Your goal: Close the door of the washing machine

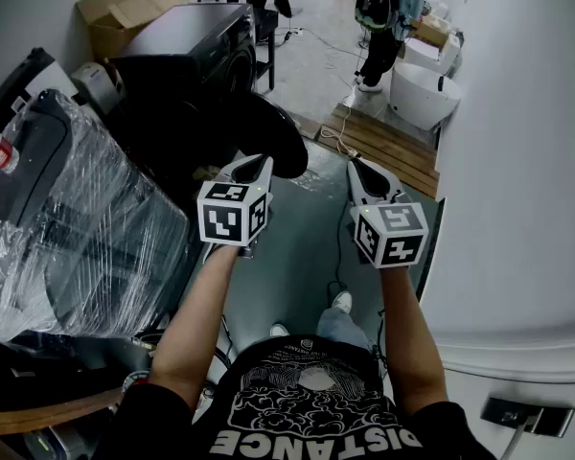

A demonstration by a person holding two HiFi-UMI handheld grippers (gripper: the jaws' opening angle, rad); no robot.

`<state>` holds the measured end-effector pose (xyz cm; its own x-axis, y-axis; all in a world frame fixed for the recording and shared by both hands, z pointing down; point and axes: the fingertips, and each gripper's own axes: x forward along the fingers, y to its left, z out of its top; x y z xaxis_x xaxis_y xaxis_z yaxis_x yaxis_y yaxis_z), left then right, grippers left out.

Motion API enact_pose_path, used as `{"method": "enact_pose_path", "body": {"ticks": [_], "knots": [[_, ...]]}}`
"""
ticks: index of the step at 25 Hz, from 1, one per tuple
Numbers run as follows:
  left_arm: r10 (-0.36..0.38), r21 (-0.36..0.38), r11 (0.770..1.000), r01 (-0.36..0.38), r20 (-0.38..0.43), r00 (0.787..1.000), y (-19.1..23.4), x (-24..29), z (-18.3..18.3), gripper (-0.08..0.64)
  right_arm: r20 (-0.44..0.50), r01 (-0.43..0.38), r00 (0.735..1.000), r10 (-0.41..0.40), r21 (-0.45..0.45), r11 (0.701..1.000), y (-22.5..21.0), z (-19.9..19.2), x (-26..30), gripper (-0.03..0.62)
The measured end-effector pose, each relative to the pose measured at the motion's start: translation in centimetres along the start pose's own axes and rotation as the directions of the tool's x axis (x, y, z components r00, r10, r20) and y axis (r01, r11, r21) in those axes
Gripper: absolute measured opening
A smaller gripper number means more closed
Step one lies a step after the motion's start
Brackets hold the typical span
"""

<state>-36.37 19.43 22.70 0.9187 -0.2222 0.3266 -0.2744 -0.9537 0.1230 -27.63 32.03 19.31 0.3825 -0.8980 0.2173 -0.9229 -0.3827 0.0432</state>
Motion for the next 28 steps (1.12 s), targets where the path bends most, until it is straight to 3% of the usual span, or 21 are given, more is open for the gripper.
{"method": "enact_pose_path", "body": {"ticks": [9, 21, 28], "knots": [[0.021, 0.011, 1.000, -0.021, -0.004, 1.000, -1.1, 2.3, 0.5, 0.032, 0.023, -0.002, 1.000, 0.001, 0.029, 1.000, -3.2, -0.3, 0.9, 0.023], [0.121, -0.006, 0.993, -0.121, -0.025, 0.992, -3.3, 10.7, 2.3, 0.034, -0.004, -0.121, 0.993, 0.121, 0.034, 0.992, -12.3, -1.4, 6.3, 0.026], [0.201, -0.020, 0.979, -0.203, -0.062, 0.978, -4.4, 15.1, 2.7, 0.032, -0.018, -0.209, 0.977, 0.210, 0.041, 0.977, -16.7, -2.1, 9.5, 0.098]]}}
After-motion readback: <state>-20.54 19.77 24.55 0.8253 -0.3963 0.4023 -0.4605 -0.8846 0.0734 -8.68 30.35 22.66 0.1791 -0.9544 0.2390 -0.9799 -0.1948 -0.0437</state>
